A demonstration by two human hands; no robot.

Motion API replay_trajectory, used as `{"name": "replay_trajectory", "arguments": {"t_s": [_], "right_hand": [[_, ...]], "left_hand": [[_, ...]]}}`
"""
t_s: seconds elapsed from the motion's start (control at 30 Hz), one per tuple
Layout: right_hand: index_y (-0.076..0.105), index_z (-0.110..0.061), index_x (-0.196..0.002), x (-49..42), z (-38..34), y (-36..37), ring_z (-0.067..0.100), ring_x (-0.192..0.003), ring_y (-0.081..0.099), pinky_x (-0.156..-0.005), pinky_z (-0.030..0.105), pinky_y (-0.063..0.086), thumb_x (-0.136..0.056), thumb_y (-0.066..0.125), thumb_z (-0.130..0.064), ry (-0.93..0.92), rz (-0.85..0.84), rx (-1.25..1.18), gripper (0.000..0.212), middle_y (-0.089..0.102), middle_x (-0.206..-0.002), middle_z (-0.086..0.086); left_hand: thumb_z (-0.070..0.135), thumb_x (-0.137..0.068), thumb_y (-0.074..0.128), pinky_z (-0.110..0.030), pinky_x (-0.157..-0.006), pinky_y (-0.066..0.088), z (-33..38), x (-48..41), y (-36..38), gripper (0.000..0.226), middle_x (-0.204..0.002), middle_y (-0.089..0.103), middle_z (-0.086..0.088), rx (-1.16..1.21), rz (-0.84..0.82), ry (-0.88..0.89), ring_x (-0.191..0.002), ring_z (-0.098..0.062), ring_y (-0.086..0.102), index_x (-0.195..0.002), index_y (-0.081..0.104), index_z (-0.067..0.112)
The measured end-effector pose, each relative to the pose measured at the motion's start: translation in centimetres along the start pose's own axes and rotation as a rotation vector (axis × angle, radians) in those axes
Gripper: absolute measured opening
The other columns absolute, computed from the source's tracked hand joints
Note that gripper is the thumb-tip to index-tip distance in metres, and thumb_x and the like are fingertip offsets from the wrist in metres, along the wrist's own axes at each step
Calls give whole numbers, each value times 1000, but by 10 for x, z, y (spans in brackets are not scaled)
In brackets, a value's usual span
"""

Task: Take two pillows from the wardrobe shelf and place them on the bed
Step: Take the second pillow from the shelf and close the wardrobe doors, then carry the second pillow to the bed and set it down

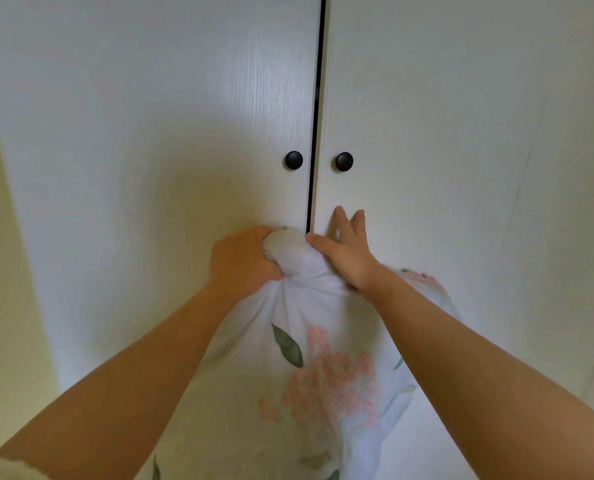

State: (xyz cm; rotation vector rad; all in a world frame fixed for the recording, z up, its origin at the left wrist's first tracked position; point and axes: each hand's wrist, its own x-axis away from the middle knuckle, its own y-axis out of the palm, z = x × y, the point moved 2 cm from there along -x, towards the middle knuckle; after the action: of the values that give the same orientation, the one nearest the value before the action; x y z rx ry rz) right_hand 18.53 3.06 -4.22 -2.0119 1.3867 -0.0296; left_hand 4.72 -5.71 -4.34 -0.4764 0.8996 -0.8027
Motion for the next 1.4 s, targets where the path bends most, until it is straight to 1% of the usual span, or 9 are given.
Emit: {"name": "replay_trajectory", "arguments": {"t_s": [0.13,0.33,0.63,0.77,0.87,1.03,1.2,1.3,1.4], "right_hand": [[1,-28,-149,-15,2,4,19,-147,-11,-118,53,6,-85,54,-53,1,-22,69,88,-25,-156,-2],[8,-29,-149,-26,13,2,18,-148,-4,-118,53,9,-83,57,-50,-14,-23,74,85,-20,-158,-4],[10,-26,-149,-27,14,0,19,-148,-4,-118,53,9,-87,48,-55,-38,-42,65,79,-17,-158,-3],[19,-31,-147,-2,10,7,18,-145,18,-118,50,12,-87,45,-58,-116,-141,102,71,18,-158,-2],[24,-34,-145,25,24,22,16,-138,33,-117,48,15,-71,53,-69,-232,-178,285,87,38,-148,-7],[17,-36,-145,50,63,42,17,-138,32,-115,49,21,-54,62,-72,-280,-260,464,107,36,-149,-9],[26,-35,-141,67,107,66,19,-126,45,-110,44,26,-64,70,-62,-135,-350,515,93,49,-139,-7],[47,-30,-122,79,120,93,19,-106,56,-93,35,34,-66,68,-63,-137,-399,502,68,63,-115,-6],[52,-23,-100,95,127,122,21,-89,59,-80,33,43,-71,71,-52,-101,-552,358,45,64,-95,-3]], "left_hand": [[25,-66,78,-35,-93,38,-7,-7,8,52,-113,66,-7,-28,80,-37,-106,-28,59,-115,60,17],[23,-66,78,-41,-102,39,-14,-13,15,59,-120,65,-6,11,130,-42,-112,-29,57,-122,58,21],[17,-63,81,-37,-96,45,-21,-15,21,59,-116,67,-10,80,188,-36,-108,-31,59,-118,61,16],[20,-55,83,-27,-79,42,-25,-2,17,59,-102,68,-8,143,144,-71,-94,-26,60,-110,64,11],[27,-45,78,-27,-71,42,-32,18,17,50,-87,64,-1,207,53,-101,-81,-19,56,-92,62,18],[32,-32,74,-32,-68,49,-56,53,29,56,-81,66,-1,216,-80,-154,-77,-20,59,-85,63,20],[23,-35,74,-28,-67,50,-84,88,49,43,-76,64,5,276,-180,-255,-72,-10,59,-74,58,31],[15,-40,72,-22,-62,48,-102,111,54,39,-73,61,9,293,-204,-315,-68,-5,56,-71,57,32],[27,-37,73,-21,-61,45,-121,136,47,37,-69,59,11,182,-255,-340,-67,-4,54,-67,53,32]]}}
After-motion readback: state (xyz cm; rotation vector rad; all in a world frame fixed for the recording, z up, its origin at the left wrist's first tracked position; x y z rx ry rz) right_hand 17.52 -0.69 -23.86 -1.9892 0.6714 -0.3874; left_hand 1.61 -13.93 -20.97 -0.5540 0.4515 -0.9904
